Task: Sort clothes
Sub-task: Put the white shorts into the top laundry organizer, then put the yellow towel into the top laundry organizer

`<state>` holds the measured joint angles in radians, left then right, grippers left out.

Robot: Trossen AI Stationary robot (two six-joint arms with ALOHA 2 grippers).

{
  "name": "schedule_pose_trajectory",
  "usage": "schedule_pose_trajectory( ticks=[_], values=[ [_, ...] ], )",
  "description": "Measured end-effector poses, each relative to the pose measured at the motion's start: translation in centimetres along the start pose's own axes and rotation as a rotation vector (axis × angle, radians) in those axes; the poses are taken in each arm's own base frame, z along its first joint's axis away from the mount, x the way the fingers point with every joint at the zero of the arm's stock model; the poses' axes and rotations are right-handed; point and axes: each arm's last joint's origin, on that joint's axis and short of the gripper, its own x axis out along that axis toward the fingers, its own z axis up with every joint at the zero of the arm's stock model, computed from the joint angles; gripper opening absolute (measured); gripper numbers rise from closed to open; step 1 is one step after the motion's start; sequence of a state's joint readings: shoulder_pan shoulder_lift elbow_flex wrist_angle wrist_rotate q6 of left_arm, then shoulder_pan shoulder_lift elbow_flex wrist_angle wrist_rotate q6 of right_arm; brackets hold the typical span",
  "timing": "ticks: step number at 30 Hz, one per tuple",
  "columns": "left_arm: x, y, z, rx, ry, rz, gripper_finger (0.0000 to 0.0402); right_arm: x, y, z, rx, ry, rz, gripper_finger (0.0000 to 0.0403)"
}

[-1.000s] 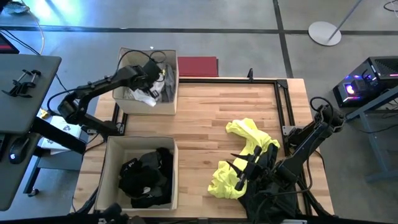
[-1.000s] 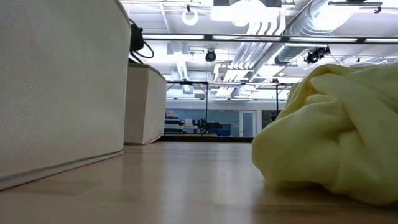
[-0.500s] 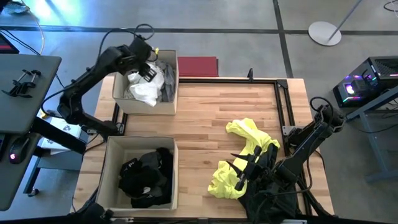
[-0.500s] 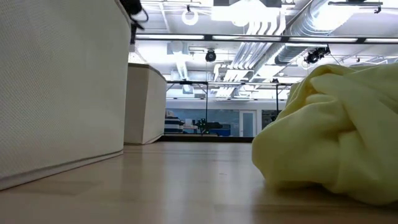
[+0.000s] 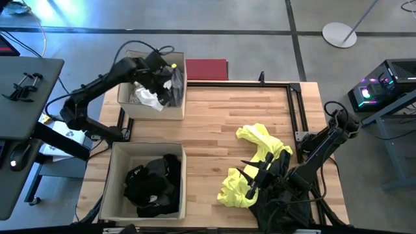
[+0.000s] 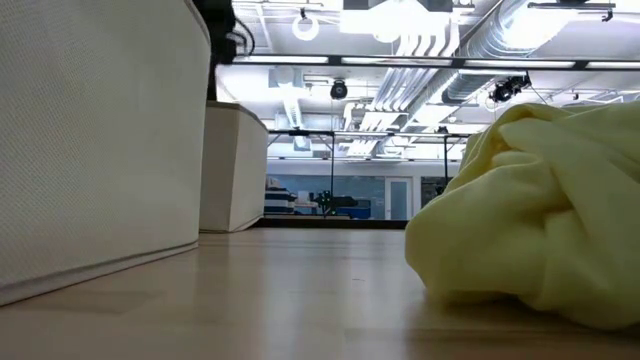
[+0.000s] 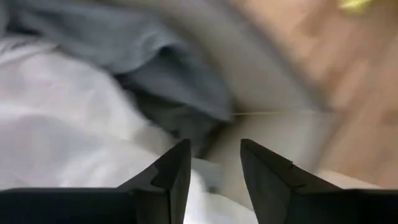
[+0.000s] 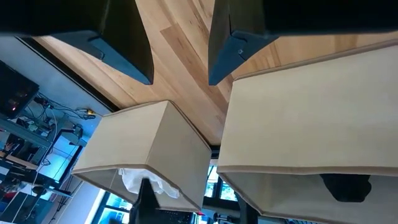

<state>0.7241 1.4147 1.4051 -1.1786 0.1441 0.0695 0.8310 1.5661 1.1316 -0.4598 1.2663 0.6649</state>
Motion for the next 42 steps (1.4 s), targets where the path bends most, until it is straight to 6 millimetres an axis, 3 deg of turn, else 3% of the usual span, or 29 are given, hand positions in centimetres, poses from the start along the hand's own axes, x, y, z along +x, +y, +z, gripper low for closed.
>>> schedule_pose_trajectory(
  ticks=[5,9,18,22,30,37,42],
  values=[
    [3.8,2.3,-1.3,-0.078,0.023,0.177,0.0115,0.0,0.0,0.0,-0.002,0.001,0.0,0.014],
    [5.6,4.0,-2.4,-0.146,0.027,0.27,0.0104,0.1,0.0,0.0,0.006,0.001,-0.002,0.014],
    [5.7,5.4,-2.4,-0.136,-0.009,0.506,0.0081,0.2,-0.1,0.0,0.007,0.003,-0.006,0.014],
    [3.9,5.1,-1.4,-0.117,-0.071,0.562,0.0074,0.2,-0.1,0.0,0.007,0.003,-0.006,0.014],
    [-3.3,2.0,-0.2,-0.058,-0.338,0.62,0.0066,0.6,-0.2,0.1,0.011,0.01,-0.014,0.014],
    [-8.0,-2.8,-2.3,0.065,-0.588,0.413,0.0066,0.6,-0.1,-0.1,-0.001,0.056,0.037,0.014],
    [-9.6,-6.5,-4.1,0.211,-0.69,0.198,0.0066,0.5,0.3,-0.5,0.002,0.189,0.201,0.014]
  ],
)
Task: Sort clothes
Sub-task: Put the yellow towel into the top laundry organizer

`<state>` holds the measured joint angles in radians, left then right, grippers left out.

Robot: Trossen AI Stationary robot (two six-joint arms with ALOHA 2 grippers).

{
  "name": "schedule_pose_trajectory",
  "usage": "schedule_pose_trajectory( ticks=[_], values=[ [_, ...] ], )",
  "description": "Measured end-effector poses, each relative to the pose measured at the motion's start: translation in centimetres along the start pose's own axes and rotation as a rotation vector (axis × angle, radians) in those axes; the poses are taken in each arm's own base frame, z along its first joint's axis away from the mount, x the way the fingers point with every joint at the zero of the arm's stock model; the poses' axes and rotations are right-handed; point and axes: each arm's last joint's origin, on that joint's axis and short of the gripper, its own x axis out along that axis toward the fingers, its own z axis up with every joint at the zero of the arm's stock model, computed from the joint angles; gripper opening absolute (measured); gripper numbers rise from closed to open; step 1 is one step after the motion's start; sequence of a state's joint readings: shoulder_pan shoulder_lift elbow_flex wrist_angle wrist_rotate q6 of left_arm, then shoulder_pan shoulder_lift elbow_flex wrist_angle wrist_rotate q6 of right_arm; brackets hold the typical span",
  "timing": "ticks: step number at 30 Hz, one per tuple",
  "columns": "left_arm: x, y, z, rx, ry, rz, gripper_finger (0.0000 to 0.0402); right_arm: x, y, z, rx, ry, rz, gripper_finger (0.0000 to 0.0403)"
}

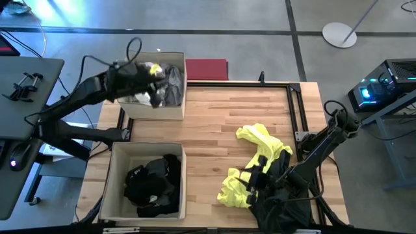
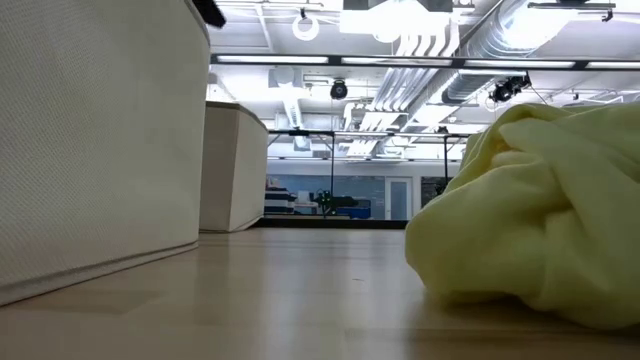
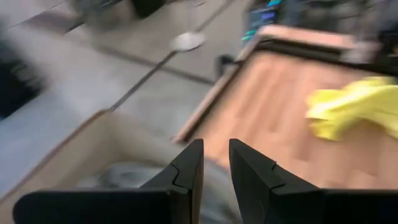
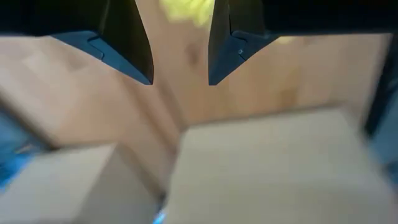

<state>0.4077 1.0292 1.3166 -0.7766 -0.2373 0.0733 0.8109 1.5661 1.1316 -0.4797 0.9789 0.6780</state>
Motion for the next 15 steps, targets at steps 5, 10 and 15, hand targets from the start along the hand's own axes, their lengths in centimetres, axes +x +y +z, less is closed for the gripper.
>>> schedule_pose_trajectory(
  ticks=[5,10,15],
  values=[
    [-0.6,-3.7,-0.6,0.057,-0.13,-0.173,0.0066,0.7,-0.1,-0.4,0.074,0.198,0.16,0.0158],
    [0.6,-8.0,-2.2,0.117,-0.202,-0.325,0.0066,2.1,-0.6,-1.3,0.083,0.354,0.167,0.0205],
    [2.1,-12.0,-4.3,0.166,-0.226,-0.437,0.0066,4.2,-1.0,-3.4,0.007,0.534,0.1,0.0241]
  ],
)
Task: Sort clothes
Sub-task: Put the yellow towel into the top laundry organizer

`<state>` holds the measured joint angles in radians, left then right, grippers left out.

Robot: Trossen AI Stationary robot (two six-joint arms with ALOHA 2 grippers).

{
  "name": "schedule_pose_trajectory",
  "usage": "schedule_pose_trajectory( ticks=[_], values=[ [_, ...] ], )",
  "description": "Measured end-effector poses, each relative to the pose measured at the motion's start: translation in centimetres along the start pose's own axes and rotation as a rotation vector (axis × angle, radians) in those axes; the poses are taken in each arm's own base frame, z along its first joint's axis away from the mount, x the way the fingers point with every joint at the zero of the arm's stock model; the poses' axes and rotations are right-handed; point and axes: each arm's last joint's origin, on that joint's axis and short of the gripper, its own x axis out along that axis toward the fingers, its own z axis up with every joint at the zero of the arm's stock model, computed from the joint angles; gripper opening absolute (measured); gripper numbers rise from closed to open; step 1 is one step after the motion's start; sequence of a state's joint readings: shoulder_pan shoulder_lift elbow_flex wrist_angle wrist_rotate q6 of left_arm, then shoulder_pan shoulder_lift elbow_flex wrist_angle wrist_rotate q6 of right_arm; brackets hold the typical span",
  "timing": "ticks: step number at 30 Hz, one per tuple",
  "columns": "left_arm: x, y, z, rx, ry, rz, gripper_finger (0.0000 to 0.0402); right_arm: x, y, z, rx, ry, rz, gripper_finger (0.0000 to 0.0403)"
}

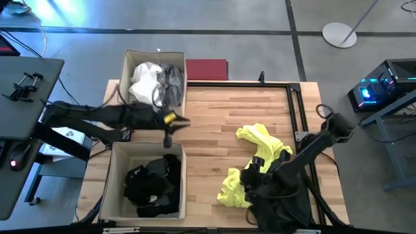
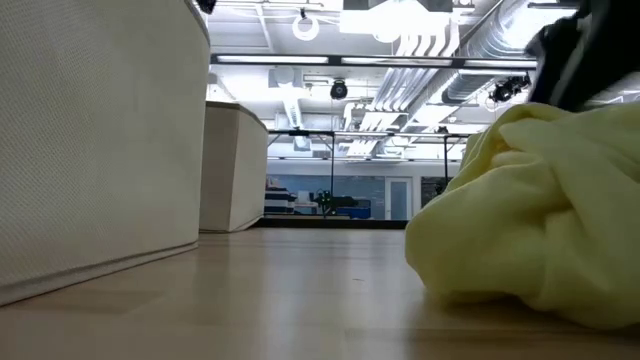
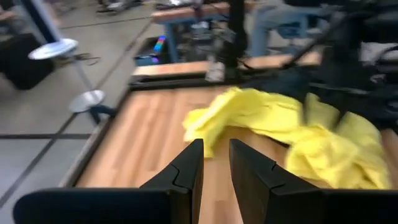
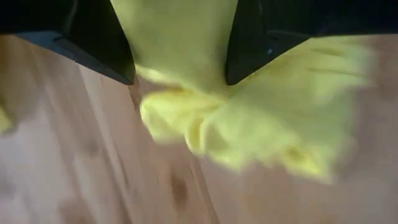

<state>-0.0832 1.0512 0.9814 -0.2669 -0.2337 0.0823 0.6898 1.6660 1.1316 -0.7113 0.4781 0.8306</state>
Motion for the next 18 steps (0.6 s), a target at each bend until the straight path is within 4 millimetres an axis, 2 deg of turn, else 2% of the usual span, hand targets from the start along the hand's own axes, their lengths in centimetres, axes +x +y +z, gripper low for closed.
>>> schedule_pose_trajectory(
  ticks=[4,7,9,12,14,15,18],
  values=[
    [1.8,-2.5,-1.1,0.032,0.01,-0.075,0.0066,3.4,-0.3,-0.5,-0.059,0.161,-0.042,0.0236],
    [3.1,-4.3,-1.7,0.062,0.013,-0.122,0.0066,6.0,-0.6,-0.6,-0.102,0.241,-0.054,0.0209],
    [3.9,-5.5,-2.1,0.108,0.014,-0.144,0.0066,7.4,-0.8,-0.5,-0.137,0.279,-0.047,0.0176],
    [5.1,-7.4,-2.3,0.194,-0.018,-0.134,0.0066,9.1,-1.1,-0.3,-0.18,0.285,-0.064,0.0097],
    [6.0,-8.6,-2.5,0.246,-0.047,-0.115,0.0066,9.4,-1.5,-0.1,-0.207,0.252,-0.11,0.0037],
    [6.3,-9.1,-2.6,0.269,-0.057,-0.108,0.0066,9.2,-1.8,0.1,-0.22,0.216,-0.155,0.0022],
    [7.4,-10.4,-2.9,0.31,-0.096,-0.088,0.0066,8.0,-2.6,0.5,-0.246,0.095,-0.33,0.0024]
  ],
)
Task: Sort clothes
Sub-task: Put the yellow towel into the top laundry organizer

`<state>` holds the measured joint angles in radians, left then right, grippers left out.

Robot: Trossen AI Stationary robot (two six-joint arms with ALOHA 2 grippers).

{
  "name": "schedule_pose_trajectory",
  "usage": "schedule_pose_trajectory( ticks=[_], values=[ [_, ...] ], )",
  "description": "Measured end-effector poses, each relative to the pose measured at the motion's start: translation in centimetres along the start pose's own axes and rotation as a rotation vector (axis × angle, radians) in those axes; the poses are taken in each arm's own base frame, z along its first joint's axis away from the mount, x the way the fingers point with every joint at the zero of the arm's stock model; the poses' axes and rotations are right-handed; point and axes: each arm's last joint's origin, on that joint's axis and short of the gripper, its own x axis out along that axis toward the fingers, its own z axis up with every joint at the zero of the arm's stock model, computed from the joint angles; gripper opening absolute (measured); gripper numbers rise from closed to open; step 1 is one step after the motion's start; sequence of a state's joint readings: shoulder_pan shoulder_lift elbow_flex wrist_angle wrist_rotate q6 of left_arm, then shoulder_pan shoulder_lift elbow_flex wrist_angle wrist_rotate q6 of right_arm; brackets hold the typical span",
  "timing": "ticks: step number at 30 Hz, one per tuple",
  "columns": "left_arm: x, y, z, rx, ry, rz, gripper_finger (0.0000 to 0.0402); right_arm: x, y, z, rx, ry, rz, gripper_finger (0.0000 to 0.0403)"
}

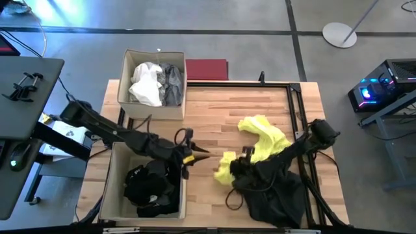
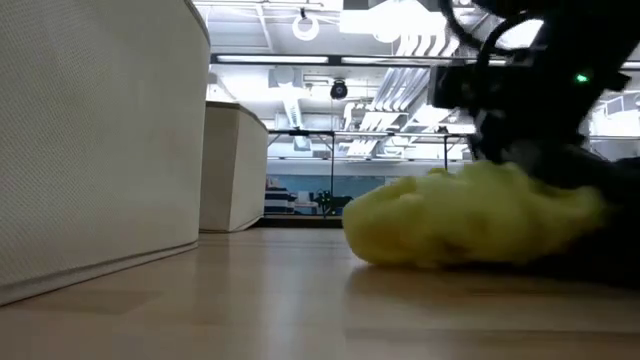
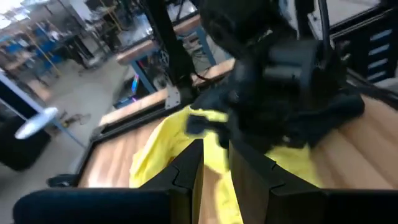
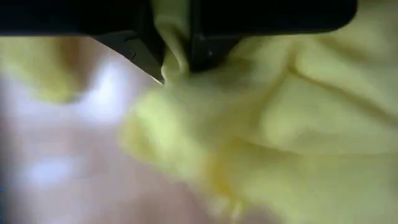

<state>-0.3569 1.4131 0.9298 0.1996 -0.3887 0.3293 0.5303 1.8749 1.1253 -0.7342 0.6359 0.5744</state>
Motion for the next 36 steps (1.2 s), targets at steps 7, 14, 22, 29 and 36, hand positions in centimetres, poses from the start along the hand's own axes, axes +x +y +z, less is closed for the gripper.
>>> schedule_pose_trajectory(
  ticks=[7,14,22,29,36],
  values=[
    [1.9,-1.6,0.0,0.02,-0.083,0.076,0.0066,-6.1,-4.7,-1.4,0.191,-0.284,-0.256,0.0008],
    [3.6,-1.8,-0.5,-0.009,-0.131,0.146,0.0066,-10.3,-8.9,-4.0,0.474,-0.562,-0.245,0.0005],
    [6.3,0.2,-2.0,-0.087,-0.253,0.101,0.01,-10.2,-9.8,-1.8,0.493,-0.647,-0.172,0.0005],
    [8.2,1.8,-4.4,-0.219,-0.215,0.045,0.0196,-10.6,-9.2,0.9,0.364,-0.743,-0.09,0.0006],
    [9.1,2.3,-5.7,-0.304,-0.185,0.053,0.026,-10.3,-8.7,2.4,0.259,-0.816,0.055,0.0006]
  ],
)
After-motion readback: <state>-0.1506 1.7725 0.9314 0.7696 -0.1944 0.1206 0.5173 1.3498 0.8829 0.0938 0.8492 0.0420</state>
